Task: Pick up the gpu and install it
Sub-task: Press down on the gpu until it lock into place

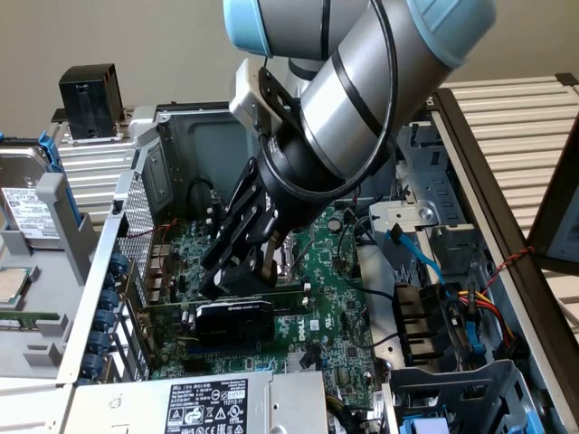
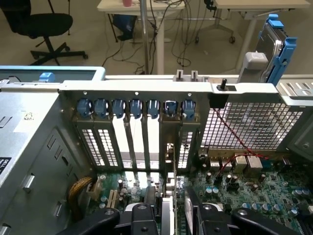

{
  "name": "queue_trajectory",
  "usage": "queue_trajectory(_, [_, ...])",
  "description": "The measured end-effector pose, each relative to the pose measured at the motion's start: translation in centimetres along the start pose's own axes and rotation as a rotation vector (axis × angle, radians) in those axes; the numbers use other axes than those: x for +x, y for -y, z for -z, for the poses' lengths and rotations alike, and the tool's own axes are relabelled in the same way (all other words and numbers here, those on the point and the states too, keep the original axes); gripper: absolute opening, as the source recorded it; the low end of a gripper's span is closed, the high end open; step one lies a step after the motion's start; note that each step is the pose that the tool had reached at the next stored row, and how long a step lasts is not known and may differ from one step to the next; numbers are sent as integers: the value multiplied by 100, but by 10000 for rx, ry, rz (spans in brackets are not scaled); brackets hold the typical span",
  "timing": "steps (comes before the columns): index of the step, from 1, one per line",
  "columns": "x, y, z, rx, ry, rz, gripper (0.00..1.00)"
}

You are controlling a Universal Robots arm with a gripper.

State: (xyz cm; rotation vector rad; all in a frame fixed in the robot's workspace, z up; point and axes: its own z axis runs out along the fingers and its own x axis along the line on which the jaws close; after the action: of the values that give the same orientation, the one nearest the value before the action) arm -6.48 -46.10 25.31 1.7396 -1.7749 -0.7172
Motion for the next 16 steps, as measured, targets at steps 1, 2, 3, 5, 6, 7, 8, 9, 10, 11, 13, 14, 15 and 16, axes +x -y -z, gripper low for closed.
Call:
queue_trajectory(1, [0, 0, 0, 0, 0, 0, 37])
queue_trajectory(2, [0, 0, 0, 0, 0, -1, 37])
queue_trajectory(3, [0, 0, 0, 0, 0, -1, 37])
queue_trajectory(5, [0, 0, 0, 0, 0, 0, 37])
queue_trajectory(6, [0, 0, 0, 0, 0, 0, 37])
queue_trajectory(7, [0, 0, 0, 0, 0, 0, 37])
queue_trajectory(8, [0, 0, 0, 0, 0, 0, 37])
queue_trajectory(9, [0, 0, 0, 4, 0, 1, 37])
queue_trajectory(10, [0, -1, 1, 14, -1, 0, 37])
queue_trajectory(11, [0, -3, 1, 29, -1, -2, 37])
queue_trajectory(13, [1, -9, 4, 128, -3, -8, 37])
queue_trajectory(14, [1, -12, 3, 259, -3, -8, 37])
queue_trajectory(15, [0, -16, 0, 425, 0, -9, 35])
queue_trajectory(16, [0, -23, -6, 585, 4, -11, 29])
